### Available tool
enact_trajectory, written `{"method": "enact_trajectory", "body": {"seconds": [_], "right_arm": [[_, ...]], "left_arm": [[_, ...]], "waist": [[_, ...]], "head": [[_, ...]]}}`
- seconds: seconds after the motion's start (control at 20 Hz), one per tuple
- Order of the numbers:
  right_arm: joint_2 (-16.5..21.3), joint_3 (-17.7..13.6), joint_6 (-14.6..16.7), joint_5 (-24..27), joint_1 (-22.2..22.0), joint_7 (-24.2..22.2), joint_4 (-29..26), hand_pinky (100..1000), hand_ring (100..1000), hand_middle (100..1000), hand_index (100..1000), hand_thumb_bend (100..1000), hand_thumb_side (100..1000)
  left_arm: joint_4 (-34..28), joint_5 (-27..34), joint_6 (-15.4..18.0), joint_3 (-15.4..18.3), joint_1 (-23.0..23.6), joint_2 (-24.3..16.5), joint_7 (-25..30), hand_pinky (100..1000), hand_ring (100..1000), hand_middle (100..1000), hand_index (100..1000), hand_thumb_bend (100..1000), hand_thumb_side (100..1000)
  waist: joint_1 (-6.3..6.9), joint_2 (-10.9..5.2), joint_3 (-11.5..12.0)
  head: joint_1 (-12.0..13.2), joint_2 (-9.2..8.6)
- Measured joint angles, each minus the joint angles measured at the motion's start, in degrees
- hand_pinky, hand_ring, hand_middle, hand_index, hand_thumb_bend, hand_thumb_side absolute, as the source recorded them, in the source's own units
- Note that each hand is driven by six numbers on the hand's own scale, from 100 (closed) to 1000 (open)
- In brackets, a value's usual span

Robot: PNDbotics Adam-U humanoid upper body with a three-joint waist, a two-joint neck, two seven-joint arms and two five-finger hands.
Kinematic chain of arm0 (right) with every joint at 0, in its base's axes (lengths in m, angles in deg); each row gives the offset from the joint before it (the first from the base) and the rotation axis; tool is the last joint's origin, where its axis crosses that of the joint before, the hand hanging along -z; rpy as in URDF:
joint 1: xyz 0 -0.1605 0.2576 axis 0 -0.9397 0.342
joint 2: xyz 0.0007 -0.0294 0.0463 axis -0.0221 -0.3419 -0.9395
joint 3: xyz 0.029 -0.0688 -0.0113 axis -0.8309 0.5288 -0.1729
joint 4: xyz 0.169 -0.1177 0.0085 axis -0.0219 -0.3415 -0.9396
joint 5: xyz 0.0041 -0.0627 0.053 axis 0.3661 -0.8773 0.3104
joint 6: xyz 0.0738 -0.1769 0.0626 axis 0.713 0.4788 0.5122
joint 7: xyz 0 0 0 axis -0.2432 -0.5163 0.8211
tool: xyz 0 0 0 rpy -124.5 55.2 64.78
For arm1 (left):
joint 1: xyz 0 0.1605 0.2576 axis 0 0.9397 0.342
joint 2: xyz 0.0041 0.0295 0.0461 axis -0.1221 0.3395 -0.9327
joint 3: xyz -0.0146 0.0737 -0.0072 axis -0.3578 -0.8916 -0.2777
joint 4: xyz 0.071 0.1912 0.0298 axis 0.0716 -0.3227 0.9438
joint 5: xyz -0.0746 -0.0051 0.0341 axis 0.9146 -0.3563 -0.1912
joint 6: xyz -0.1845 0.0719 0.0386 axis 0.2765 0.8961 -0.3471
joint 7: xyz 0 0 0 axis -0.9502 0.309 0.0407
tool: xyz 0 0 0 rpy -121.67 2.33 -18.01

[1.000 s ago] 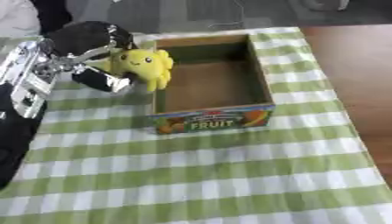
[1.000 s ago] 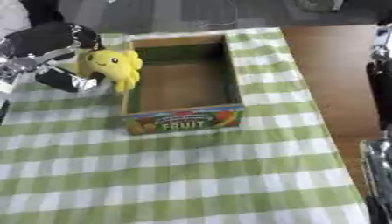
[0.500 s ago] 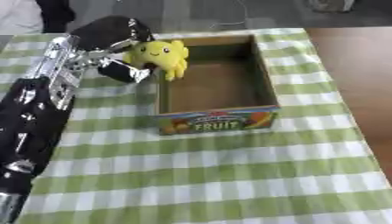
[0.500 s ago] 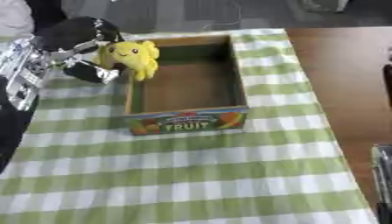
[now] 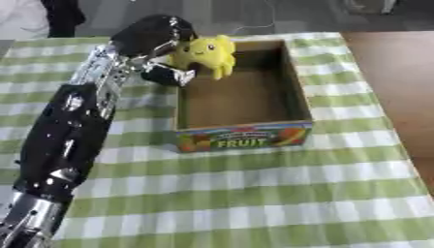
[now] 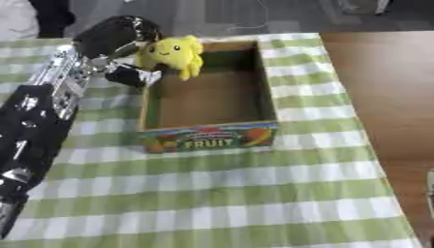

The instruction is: Pick up objects on the table and place them in the box.

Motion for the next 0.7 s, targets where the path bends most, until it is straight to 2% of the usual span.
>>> {"method": "enact_trajectory", "body": {"seconds": [0.4,0.7], "right_arm": [[-0.2,0.0,0.2,0.4,0.1,0.2,0.0,802,882,559,843,100,551],[-0.5,0.0,0.7,0.5,0.6,0.6,0.0,801,879,560,841,100,546]], "left_arm": [[0.7,-4.9,2.7,-1.0,-0.3,0.3,-8.3,711,660,540,707,100,493],[1.9,-9.5,7.8,-2.1,-0.4,1.1,-11.6,711,681,555,721,100,521]], "waist": [[0.05,0.0,-0.1],[0.2,0.0,-0.6]], "head": [[0.3,0.0],[0.6,-0.05]]}}
